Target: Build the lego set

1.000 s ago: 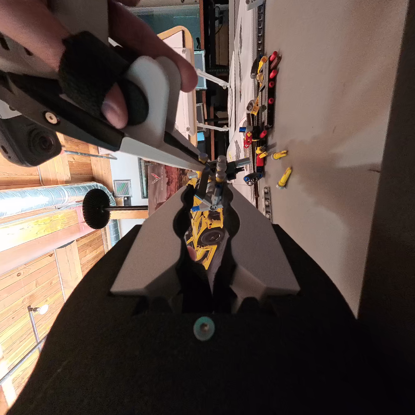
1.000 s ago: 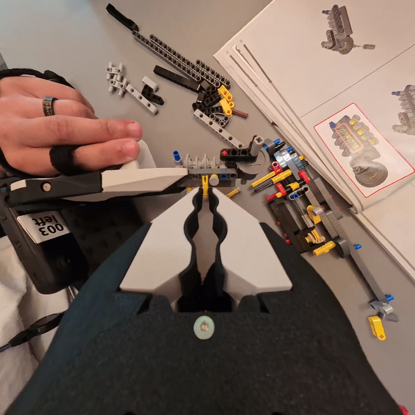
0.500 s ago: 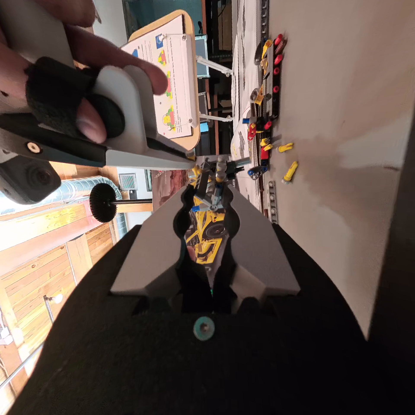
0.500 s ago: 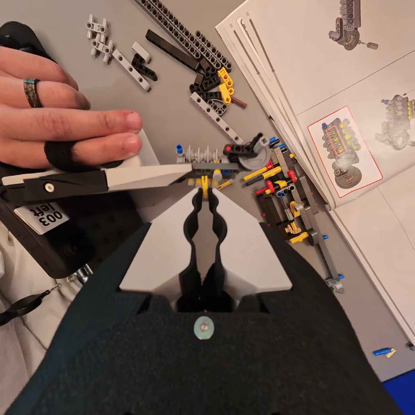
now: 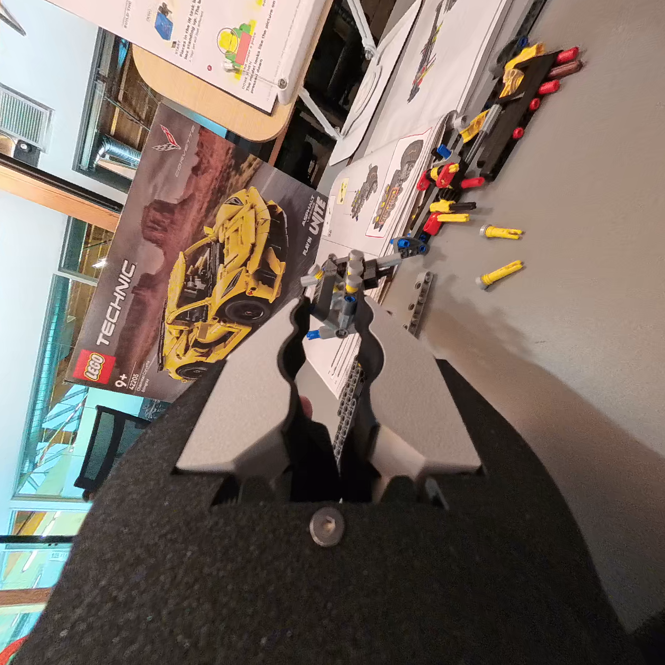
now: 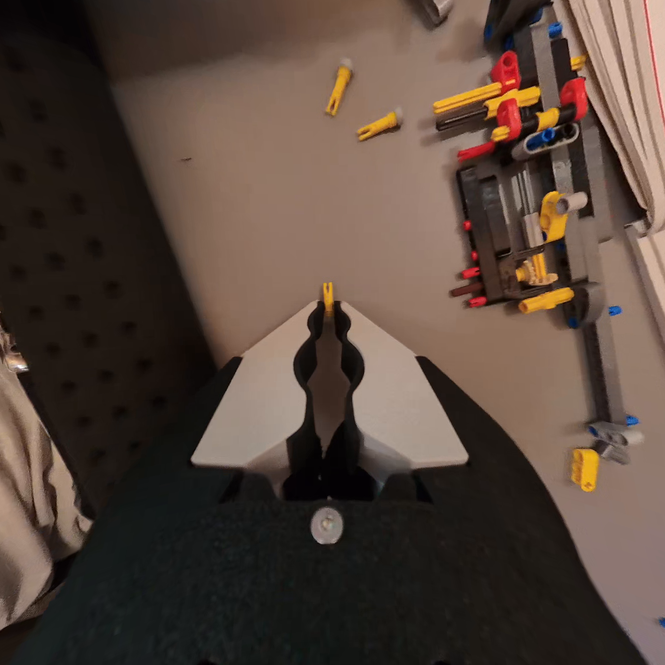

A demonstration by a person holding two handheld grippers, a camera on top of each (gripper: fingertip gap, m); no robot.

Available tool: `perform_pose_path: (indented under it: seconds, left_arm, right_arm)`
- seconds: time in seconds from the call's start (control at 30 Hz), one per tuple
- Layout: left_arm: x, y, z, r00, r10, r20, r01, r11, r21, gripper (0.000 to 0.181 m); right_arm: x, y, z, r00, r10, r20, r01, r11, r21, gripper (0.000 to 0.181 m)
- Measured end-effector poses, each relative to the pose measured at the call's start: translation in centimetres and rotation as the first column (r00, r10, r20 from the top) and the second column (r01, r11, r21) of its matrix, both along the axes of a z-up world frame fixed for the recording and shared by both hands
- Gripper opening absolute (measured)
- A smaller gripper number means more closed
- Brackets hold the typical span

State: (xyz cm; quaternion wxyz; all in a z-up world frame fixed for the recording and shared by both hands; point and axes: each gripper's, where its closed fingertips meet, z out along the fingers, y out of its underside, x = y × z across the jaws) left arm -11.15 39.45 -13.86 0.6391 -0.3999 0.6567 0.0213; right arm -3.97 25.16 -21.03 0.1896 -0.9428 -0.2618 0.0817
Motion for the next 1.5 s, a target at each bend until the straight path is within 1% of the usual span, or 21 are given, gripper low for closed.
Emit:
perform_pose_path:
  seconds: [0.07,0.13,0.23,0.33,0.47,0.57,0.63,0.83,0.97,1.03,1.1,1.17,1.23,1.3,1.37,1.43,1.5]
  left_arm:
    - [0.0,-0.1,-0.1,1.000,-0.005,-0.008,0.005,1.000,0.015,0.023]
    - [0.0,-0.4,-0.1,1.000,-0.018,-0.002,0.018,1.000,0.013,0.023]
    - [0.0,-0.7,0.3,0.999,-0.040,0.022,0.040,0.999,0.011,0.023]
    - [-0.1,-0.7,0.6,0.998,-0.043,0.038,0.043,0.999,0.003,0.023]
    - [0.0,-0.8,0.4,0.997,-0.061,0.040,0.062,0.998,-0.018,0.024]
    - [0.3,-1.6,0.4,0.994,-0.106,0.038,0.106,0.994,-0.006,0.023]
    - [0.6,-2.3,0.5,0.988,-0.144,0.046,0.143,0.990,0.018,0.023]
    - [1.0,-3.4,1.2,0.979,-0.188,0.081,0.183,0.981,0.070,0.024]
    - [1.2,-3.8,1.2,0.973,-0.213,0.090,0.208,0.976,0.063,0.024]
    - [1.3,-3.8,0.9,0.972,-0.222,0.082,0.218,0.974,0.053,0.024]
    - [1.5,-4.1,0.8,0.968,-0.243,0.064,0.237,0.968,0.089,0.023]
    - [2.0,-4.6,0.9,0.963,-0.269,0.021,0.261,0.948,0.179,0.023]
    - [2.7,-4.7,0.8,0.956,-0.282,-0.077,0.292,0.910,0.296,0.023]
    - [3.4,-4.9,1.2,0.946,-0.293,-0.137,0.324,0.861,0.392,0.022]
    - [4.0,-5.2,1.7,0.936,-0.311,-0.165,0.352,0.837,0.419,0.022]
    - [4.5,-5.2,2.3,0.932,-0.313,-0.183,0.362,0.813,0.456,0.023]
    - [5.0,-5.0,2.9,0.933,-0.305,-0.193,0.361,0.804,0.473,0.023]
  right_arm:
    - [0.2,-0.3,-0.4,1.000,0.012,0.009,-0.012,0.999,0.046,0.005]
    - [-0.2,-0.2,-0.4,0.999,0.040,-0.011,-0.038,0.991,0.125,0.010]
    - [-0.1,0.1,-0.3,0.998,0.050,-0.028,-0.041,0.967,0.251,0.014]
    - [-0.3,0.0,-0.2,0.996,0.048,-0.069,-0.022,0.942,0.336,0.011]
    - [-0.3,-0.3,-0.2,0.989,0.032,-0.147,0.029,0.919,0.394,0.010]
    - [-0.1,-0.6,-0.2,0.986,0.034,-0.163,0.033,0.920,0.390,0.010]
    - [-0.1,-0.9,-0.2,0.986,0.036,-0.162,0.030,0.921,0.388,0.016]
    - [0.3,-0.9,-0.2,0.988,0.012,-0.153,0.050,0.916,0.398,0.016]
    - [0.3,-0.7,-0.2,0.988,0.007,-0.157,0.056,0.918,0.393,0.008]
    - [0.3,-0.6,-0.2,0.990,0.010,-0.143,0.049,0.915,0.401,0.007]
    - [0.4,-0.3,-0.2,0.989,-0.001,-0.151,0.061,0.915,0.398,0.007]
    - [0.4,0.5,0.8,0.968,-0.048,-0.247,0.137,0.925,0.354,0.007]
    - [0.3,2.0,3.7,0.927,-0.104,-0.361,0.229,0.918,0.324,0.007]
    - [-0.3,3.4,6.9,0.878,-0.147,-0.455,0.297,0.914,0.277,0.007]
    - [-0.7,4.7,9.0,0.853,-0.187,-0.487,0.337,0.910,0.241,0.007]
    - [-1.5,5.6,9.9,0.847,-0.202,-0.492,0.329,0.926,0.187,0.007]
    - [-1.5,6.5,10.1,0.861,-0.221,-0.458,0.330,0.928,0.174,0.007]
